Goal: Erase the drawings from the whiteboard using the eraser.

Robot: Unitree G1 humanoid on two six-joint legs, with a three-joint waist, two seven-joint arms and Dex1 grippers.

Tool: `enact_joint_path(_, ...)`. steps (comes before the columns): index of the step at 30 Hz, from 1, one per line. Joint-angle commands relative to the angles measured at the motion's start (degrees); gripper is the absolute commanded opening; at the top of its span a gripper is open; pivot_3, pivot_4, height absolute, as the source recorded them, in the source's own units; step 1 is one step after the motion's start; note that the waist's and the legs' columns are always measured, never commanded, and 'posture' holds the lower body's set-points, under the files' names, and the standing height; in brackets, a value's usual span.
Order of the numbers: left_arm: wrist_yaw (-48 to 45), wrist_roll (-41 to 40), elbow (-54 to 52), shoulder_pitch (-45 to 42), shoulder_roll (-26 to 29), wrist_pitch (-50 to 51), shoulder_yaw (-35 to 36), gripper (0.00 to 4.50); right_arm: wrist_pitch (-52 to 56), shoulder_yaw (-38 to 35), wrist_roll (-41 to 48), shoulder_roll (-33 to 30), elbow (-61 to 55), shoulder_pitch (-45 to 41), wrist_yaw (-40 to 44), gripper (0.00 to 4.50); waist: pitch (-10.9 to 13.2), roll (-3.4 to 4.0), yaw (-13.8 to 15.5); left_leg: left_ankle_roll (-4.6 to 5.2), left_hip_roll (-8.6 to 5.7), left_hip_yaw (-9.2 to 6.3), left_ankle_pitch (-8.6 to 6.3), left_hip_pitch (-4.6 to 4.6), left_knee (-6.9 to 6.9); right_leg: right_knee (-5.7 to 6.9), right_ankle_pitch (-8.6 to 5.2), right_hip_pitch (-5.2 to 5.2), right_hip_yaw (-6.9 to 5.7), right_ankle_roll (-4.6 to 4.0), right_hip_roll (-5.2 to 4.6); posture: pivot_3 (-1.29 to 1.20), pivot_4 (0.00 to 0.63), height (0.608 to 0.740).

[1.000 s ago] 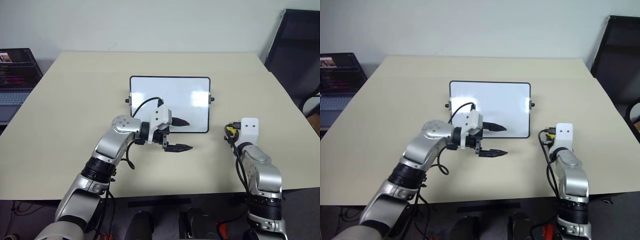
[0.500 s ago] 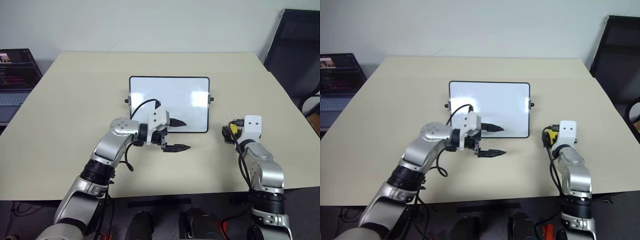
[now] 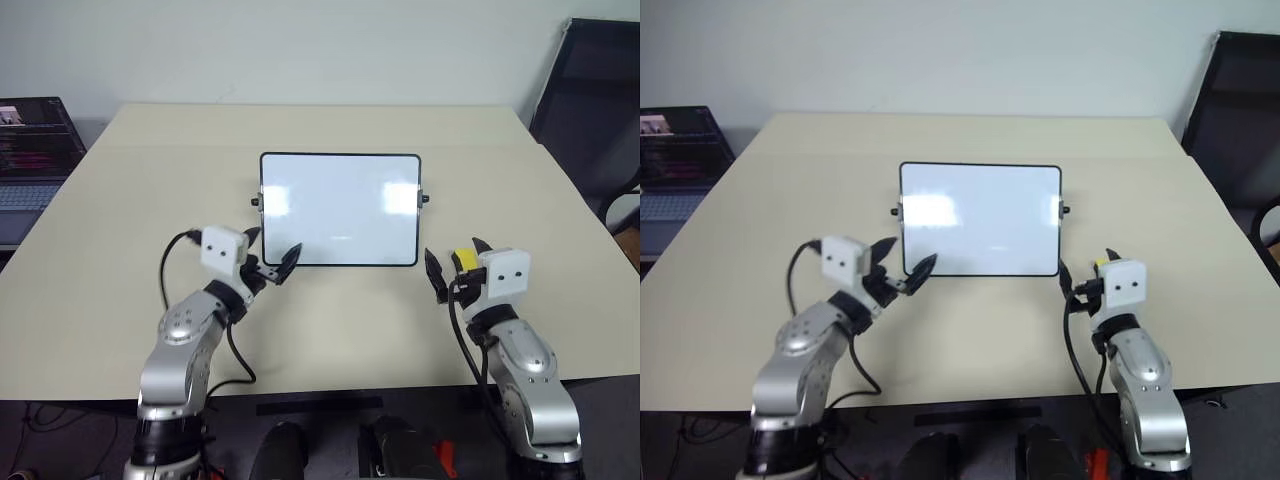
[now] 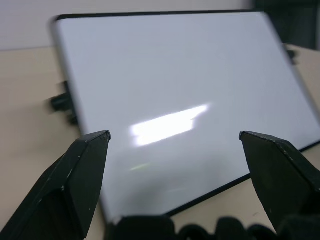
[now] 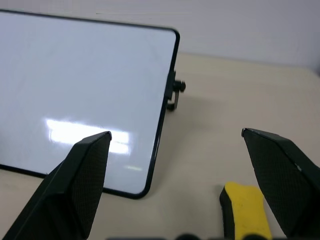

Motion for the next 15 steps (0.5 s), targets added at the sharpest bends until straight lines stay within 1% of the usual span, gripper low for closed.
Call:
enact_joint_path(1,6.5,4.1,-4.9,2.1,-1.2,-2.7,0.7,4.50,-6.6,-0.3,0.2,0.6,0.1,1.9,-0.4,4.46,0.0,-0.03,0.3,0.03,-0.02,0.00,0.03,0.00,0.02,0.01,0.01,0.01,0.00,0.02,0.05,0.00,0.150,0.740)
enact_joint_path(3,8.7,5.8,-5.1,6.1,-1.5,-4.0,1.7,4.50,-8.9,-0.6,1.2,1.5,2.9,4.2,-0.6,4.46,-0.1,-0.09,0.3,0.10,-0.03,0.05,0.10,0.06,0.03,0.02,0.04,0.04,0.02,0.04,0.10,0.00,0.150,0.740)
enact_joint_path(5,10.4,7.1,-5.5,8.2,-2.0,-4.2,1.0,4.50,-9.9,-2.2,2.8,1.5,4.8,4.8,0.0,4.46,-0.1,-0.12,0.2,0.10,0.02,0.09,0.09,0.12,0.02,0.02,0.03,0.07,0.04,0.01,0.09,0.00,0.150,0.740)
enact_joint_path(7,10.9,7.7,-6.3,9.1,-2.4,-3.8,-0.4,4.50,-9.7,-3.9,3.9,0.5,5.6,4.8,0.6,4.46,-0.1,-0.11,0.3,0.10,0.00,0.12,0.09,0.09,0.02,0.02,0.02,0.04,0.06,0.00,0.09,0.00,0.150,0.740)
enact_joint_path(12,10.2,6.8,-8.5,10.9,-1.7,-2.6,0.0,4.50,-7.8,-3.5,4.0,-1.0,3.4,7.0,1.3,4.46,-0.1,-0.11,0.4,0.10,0.01,0.12,0.09,0.06,-0.02,0.02,-0.01,0.00,0.02,-0.05,0.10,0.00,0.150,0.740)
enact_joint_path(15,10.5,7.0,-8.2,10.3,-1.8,-2.2,-0.4,4.50,-6.9,-4.2,4.8,-1.6,2.6,7.0,1.5,4.46,-0.1,-0.10,0.4,0.09,0.04,0.11,0.08,0.06,-0.06,0.01,-0.05,-0.02,0.02,-0.11,0.10,0.00,0.150,0.740)
